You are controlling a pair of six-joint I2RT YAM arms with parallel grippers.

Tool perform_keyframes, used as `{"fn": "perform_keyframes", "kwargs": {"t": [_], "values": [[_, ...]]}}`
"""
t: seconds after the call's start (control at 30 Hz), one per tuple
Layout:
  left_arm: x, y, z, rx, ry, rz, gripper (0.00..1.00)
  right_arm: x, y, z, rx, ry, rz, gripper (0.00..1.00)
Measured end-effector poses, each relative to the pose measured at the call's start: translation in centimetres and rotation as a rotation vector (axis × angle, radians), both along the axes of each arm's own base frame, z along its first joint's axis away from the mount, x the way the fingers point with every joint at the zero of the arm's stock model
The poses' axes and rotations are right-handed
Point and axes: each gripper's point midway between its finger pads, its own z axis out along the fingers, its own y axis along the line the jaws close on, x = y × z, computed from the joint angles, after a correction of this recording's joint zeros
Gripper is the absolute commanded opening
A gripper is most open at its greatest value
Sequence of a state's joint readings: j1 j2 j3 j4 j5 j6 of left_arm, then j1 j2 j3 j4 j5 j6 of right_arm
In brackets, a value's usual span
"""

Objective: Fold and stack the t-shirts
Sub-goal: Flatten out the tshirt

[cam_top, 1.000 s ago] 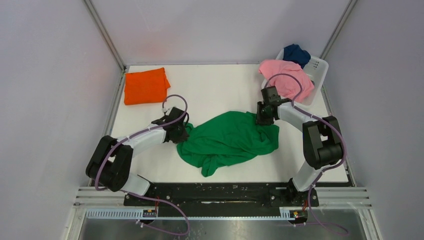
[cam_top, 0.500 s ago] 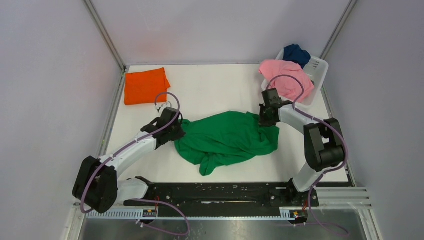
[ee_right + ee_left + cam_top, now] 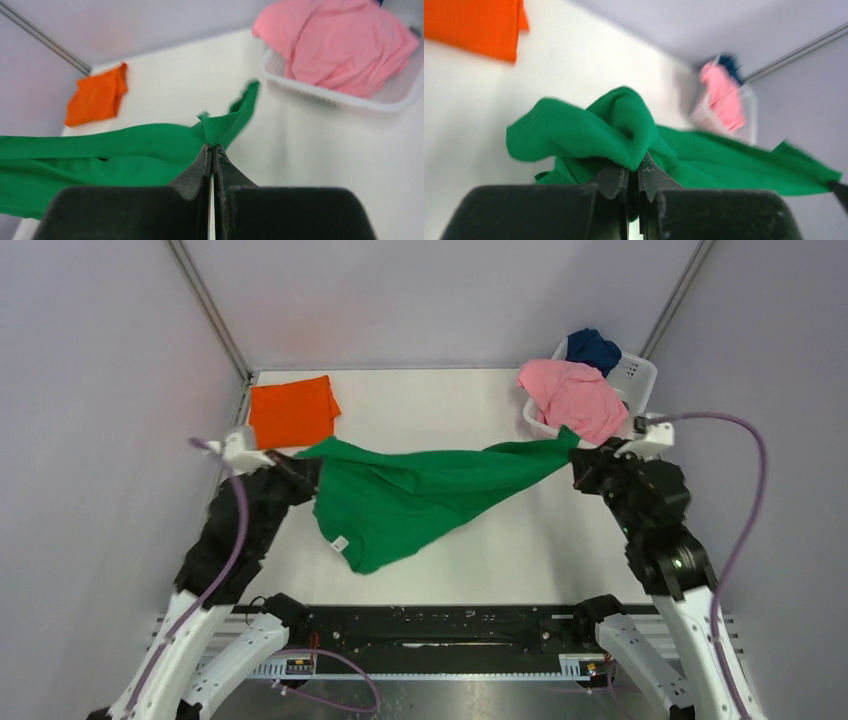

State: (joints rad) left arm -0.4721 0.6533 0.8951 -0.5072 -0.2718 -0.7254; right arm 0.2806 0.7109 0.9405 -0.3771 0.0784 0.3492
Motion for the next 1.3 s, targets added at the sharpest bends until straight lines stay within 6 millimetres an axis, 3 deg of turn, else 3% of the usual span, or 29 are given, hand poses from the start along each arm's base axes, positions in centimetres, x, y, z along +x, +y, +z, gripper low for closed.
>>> {"fn": "perform_keyframes", "kwargs": {"t": [0.07, 0.2, 0.33, 0.4, 0.5, 0.57, 0.63, 0.7, 0.77, 0.8, 0.87, 0.9, 0.93, 0.97, 1.0, 1.03, 1.07, 1.13, 1.2, 1.3], "values": [[-2.1, 1.7, 4.5, -0.045, -0.131, 0.026, 0.00, -2.4, -0.9, 3.3, 0.024, -0.095, -0.013, 0.00], [-7.0, 5.2, 11.6, -0.143, -0.359, 0.072, 0.00, -7.5, -2.8, 10.2, 0.070, -0.276, -0.035, 0.00], [-10.5, 7.7, 15.4, -0.200, -0.506, 0.112, 0.00, -11.5, -4.2, 15.3, 0.104, -0.410, -0.048, 0.00], [-10.9, 8.5, 16.2, -0.198, -0.534, 0.141, 0.00, -12.3, -4.8, 16.0, 0.108, -0.423, -0.063, 0.00], [-9.7, 8.8, 16.5, -0.156, -0.512, 0.184, 0.00, -12.0, -5.1, 14.7, 0.098, -0.374, -0.089, 0.00], [-7.4, 8.4, 16.5, -0.103, -0.469, 0.217, 0.00, -11.2, -5.2, 13.3, 0.082, -0.322, -0.106, 0.00], [-4.0, 7.7, 16.1, -0.033, -0.405, 0.261, 0.00, -9.8, -5.4, 11.5, 0.054, -0.253, -0.140, 0.00], [0.2, 6.7, 14.6, 0.057, -0.321, 0.307, 0.01, -7.6, -5.5, 9.2, 0.021, -0.167, -0.181, 0.00], [5.7, 5.8, 11.5, 0.169, -0.204, 0.340, 0.01, -5.0, -5.4, 5.7, -0.018, -0.056, -0.216, 0.00], [8.3, 5.4, 9.8, 0.208, -0.148, 0.340, 0.10, -3.7, -5.1, 3.3, -0.043, 0.017, -0.225, 0.01], [13.6, 5.3, 5.5, 0.266, -0.032, 0.335, 0.36, -1.6, -4.5, -1.7, -0.088, 0.163, -0.234, 0.11], [16.4, 5.5, 2.6, 0.293, 0.043, 0.328, 0.48, -0.5, -4.2, -4.9, -0.114, 0.257, -0.236, 0.24], [19.1, 5.5, -0.4, 0.313, 0.116, 0.311, 0.60, 0.1, -3.8, -7.3, -0.127, 0.326, -0.233, 0.49], [21.4, 5.5, -3.4, 0.327, 0.190, 0.285, 0.71, 0.9, -3.4, -10.1, -0.142, 0.411, -0.221, 0.66], [23.3, 5.3, -5.9, 0.332, 0.257, 0.257, 0.90, 1.3, -3.0, -12.1, -0.147, 0.476, -0.217, 0.77], [25.7, 4.9, -8.2, 0.321, 0.317, 0.223, 0.98, 1.8, -2.8, -14.3, -0.164, 0.554, -0.210, 0.85], [27.2, 4.6, -9.9, 0.316, 0.354, 0.197, 0.99, 2.4, -2.6, -16.1, -0.170, 0.614, -0.211, 0.93], [28.9, 3.9, -12.4, 0.295, 0.408, 0.153, 0.99, 3.0, -2.6, -18.5, -0.184, 0.700, -0.217, 0.99], [28.0, 3.1, -14.0, 0.283, 0.469, 0.099, 0.99, 3.3, -2.7, -19.4, -0.186, 0.734, -0.228, 1.00], [25.8, 1.5, -13.1, 0.266, 0.467, 0.042, 0.99, 3.6, -2.8, -18.6, -0.167, 0.701, -0.246, 0.99]]}}
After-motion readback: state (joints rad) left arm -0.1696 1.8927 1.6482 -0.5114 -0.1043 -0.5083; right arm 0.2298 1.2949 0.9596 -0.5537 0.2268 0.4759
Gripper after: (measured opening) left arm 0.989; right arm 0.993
